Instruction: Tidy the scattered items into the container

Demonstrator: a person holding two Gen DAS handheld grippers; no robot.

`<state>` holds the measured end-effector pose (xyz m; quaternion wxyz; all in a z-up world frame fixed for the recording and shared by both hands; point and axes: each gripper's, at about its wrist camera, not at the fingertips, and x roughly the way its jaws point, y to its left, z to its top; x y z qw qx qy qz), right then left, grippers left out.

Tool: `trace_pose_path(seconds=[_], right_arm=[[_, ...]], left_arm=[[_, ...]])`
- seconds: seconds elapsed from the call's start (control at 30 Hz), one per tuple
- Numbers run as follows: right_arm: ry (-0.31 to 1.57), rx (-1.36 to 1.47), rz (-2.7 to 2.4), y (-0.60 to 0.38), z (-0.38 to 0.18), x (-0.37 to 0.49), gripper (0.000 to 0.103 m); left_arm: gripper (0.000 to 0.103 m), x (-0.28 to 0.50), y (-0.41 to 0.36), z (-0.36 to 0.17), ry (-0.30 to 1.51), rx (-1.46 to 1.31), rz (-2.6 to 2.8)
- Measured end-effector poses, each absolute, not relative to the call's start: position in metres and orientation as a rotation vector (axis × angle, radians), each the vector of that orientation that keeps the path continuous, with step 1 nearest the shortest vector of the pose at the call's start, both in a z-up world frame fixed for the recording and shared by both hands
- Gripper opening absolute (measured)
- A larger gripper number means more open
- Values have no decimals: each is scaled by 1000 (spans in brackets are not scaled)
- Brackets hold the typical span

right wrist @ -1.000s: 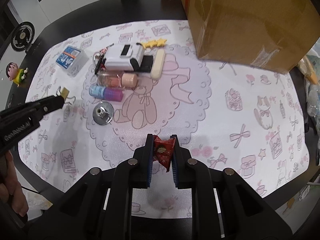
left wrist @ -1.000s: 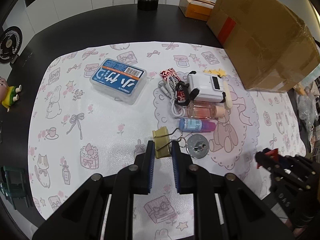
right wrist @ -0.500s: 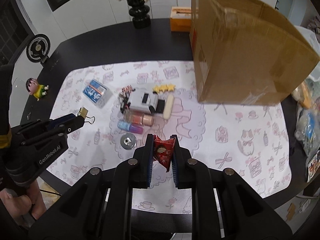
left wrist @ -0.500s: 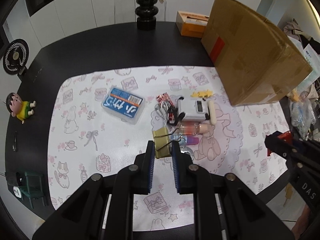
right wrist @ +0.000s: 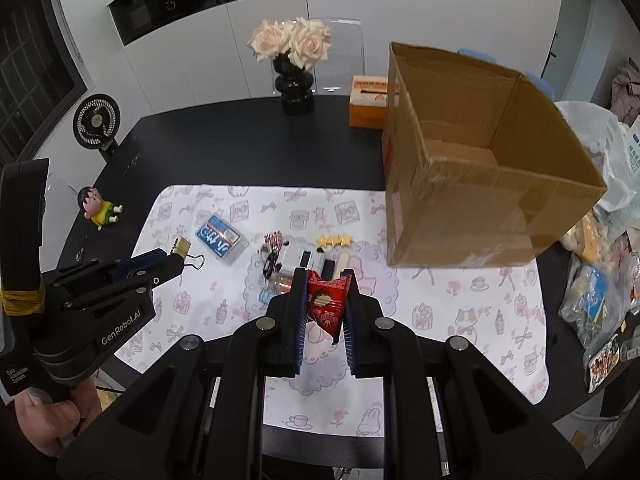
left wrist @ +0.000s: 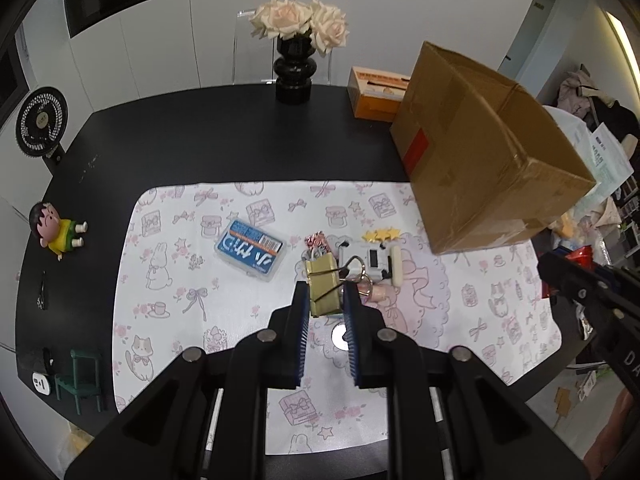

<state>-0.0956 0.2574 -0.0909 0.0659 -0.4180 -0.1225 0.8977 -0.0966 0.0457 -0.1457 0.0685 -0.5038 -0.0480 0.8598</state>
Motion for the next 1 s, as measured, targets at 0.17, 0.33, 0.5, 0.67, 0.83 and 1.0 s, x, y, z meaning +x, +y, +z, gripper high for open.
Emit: trace_pose_path(seconds=[0.17, 0.33, 0.5, 0.67, 0.83, 1.0], right_arm=[[-356, -1241, 2726, 264, -69, -103, 16], [-358, -1219, 2720, 275, -51, -115, 16], [-353, -1206, 2715, 290, -29, -133, 16], [-369, -1178, 2690, 307, -3, -148, 16], [-363, -1161, 2664, 331, 18, -163, 16], [-358, -1140, 2633, 361, 35, -176, 16]], left_arm=[[17, -108, 57, -128, -173, -1492, 2579], [17, -124, 77, -115, -180, -1478, 2574], [17, -142, 97, -102, -204, -1470, 2562], [17, -164, 118, -84, -211, -1448, 2566], [17, -184, 150, -72, -190, -1430, 2543], [17, -200, 186, -69, -174, -1424, 2512]])
